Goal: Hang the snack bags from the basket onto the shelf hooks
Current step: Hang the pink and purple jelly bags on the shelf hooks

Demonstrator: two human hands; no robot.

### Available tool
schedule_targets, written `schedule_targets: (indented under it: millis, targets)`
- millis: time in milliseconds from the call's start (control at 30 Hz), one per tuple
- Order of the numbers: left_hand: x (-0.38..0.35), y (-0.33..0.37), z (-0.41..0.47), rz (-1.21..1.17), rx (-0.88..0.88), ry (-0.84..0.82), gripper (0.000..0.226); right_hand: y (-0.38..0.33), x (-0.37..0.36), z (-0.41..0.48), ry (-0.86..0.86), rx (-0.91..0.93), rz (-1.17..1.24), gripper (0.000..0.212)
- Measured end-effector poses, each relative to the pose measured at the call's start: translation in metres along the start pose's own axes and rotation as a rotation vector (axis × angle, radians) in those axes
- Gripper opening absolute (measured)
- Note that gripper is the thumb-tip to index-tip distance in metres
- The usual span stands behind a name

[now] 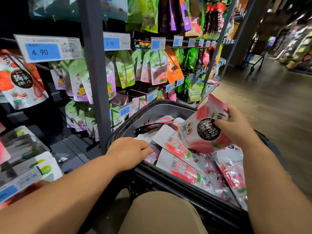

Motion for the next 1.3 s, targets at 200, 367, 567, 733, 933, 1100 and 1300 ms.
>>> schedule_targets:
  millis: [200, 367, 567, 733, 933, 1100, 1300]
  targets:
    - [-0.001, -0.001, 0.001, -0.037, 0.028, -0.015, 0.043, -0.001, -0.007, -0.001, -0.032, 0.025, 0.214, 0.029]
    - [0.003, -0.002, 0.000, -0.185, 0.089, -0.007, 0.039, -0.017, -0.004, -0.004, -0.005, 0.079, 0.400, 0.035]
    - [0.022, 0.011, 0.003, -0.760, 0.061, 0.206, 0.095, -0.049, -0.016, -0.015, -0.050, 0.185, 0.514, 0.037]
    - [0.035, 0.036, 0.010, -0.843, 0.012, 0.162, 0.073, -0.067, -0.034, -0.023, -0.105, 0.252, 0.497, 0.027]
    - [0.022, 0.038, 0.013, -0.858, 0.061, -0.007, 0.056, -0.064, -0.040, -0.019, -0.051, 0.266, 0.559, 0.025]
    - [0.023, 0.012, 0.006, -0.958, 0.120, 0.185, 0.032, -0.022, -0.037, 0.010, -0.039, 0.140, 0.628, 0.016]
    - [0.023, -0.020, 0.003, -1.242, 0.194, 0.420, 0.032, 0.061, -0.071, 0.027, -0.267, 0.030, -0.169, 0.028]
Point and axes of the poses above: each hand's wrist, its own z-axis towards the middle knuckle, its own x-axis out of the back of the hand, y = z × x, the point moved 8 cm from there along z, towards the middle knuckle, and after that the axes turned 12 degrees about -z, right-handed, at the moved point
